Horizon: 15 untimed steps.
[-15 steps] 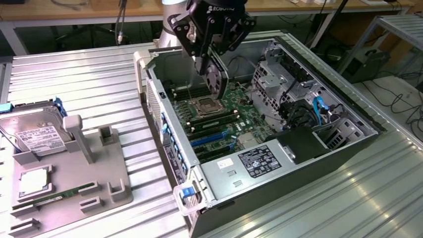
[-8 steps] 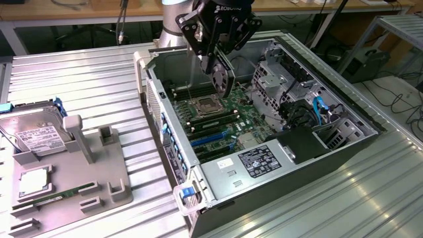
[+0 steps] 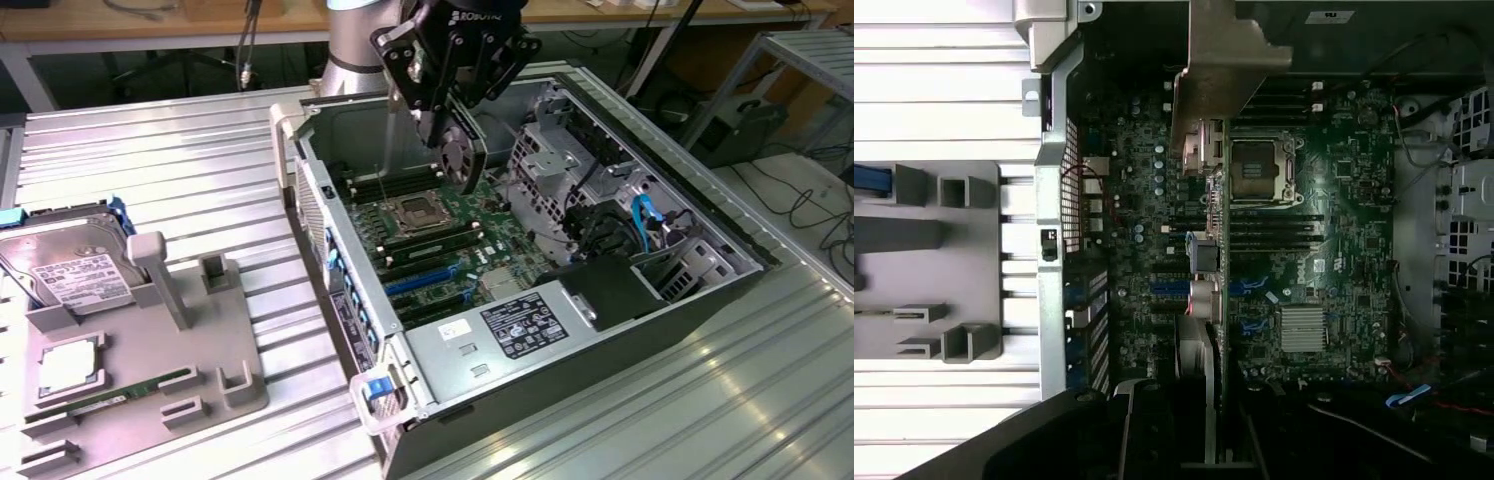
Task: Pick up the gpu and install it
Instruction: 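Pick up the gpu and move the gpu toward the slot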
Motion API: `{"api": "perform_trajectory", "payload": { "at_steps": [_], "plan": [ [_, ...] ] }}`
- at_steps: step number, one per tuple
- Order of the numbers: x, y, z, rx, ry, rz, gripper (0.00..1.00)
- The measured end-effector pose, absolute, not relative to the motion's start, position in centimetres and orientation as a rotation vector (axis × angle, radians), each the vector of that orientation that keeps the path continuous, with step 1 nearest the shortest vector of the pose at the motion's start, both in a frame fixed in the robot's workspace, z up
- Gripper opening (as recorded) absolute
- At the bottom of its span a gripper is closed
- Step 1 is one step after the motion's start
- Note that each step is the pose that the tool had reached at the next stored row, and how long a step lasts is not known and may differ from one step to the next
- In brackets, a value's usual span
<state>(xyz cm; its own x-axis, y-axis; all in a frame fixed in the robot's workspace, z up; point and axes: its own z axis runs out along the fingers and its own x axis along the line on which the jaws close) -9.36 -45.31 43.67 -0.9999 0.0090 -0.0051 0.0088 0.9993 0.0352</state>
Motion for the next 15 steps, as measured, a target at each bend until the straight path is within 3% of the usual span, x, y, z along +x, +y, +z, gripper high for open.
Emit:
{"api": "perform_trajectory", "payload": {
  "at_steps": [15],
  "plan": [
    [-6.6,-45.3,43.6,0.014,3.136,0.055,0.28]
  ]
}}
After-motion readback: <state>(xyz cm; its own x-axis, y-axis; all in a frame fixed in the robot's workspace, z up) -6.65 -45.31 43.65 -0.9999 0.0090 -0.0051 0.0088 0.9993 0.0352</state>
